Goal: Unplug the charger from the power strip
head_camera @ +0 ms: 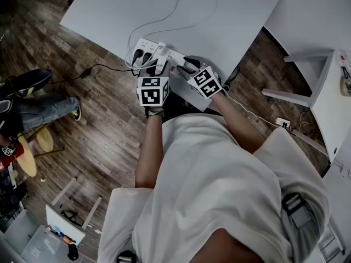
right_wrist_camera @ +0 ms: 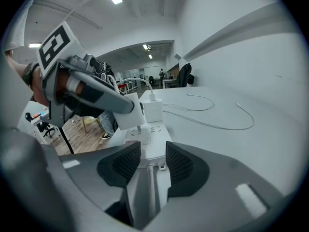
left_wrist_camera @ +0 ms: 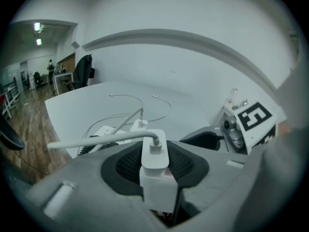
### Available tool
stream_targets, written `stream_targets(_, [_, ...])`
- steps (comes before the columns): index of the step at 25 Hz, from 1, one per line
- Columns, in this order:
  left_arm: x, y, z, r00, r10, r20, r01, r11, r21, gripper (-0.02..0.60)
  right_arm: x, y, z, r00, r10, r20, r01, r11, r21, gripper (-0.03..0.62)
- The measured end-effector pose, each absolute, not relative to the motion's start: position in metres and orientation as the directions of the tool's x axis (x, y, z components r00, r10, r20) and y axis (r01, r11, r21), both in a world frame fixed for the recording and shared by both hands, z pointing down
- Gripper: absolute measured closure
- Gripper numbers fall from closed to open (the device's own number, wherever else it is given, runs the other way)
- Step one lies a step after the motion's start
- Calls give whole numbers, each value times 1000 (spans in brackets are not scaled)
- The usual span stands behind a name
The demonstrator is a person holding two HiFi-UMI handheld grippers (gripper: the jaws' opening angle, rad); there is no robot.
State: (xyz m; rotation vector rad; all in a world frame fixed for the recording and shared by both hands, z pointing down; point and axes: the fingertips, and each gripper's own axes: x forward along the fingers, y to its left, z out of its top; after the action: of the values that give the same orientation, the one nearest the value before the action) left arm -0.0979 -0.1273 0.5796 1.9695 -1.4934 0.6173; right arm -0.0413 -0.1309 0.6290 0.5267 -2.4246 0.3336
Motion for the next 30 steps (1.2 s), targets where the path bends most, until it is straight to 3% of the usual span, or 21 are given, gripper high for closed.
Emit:
stream_targets(14, [-112, -89, 587, 422, -698, 578, -839, -60, 540, 437, -41, -132, 622, -726, -245, 642, -478, 852, -215, 411])
stream_targets(30, [-72, -68, 617, 572, -581, 579, -748, -80, 659, 437, -26, -125, 608, -734, -315, 602, -538, 811, -231, 411])
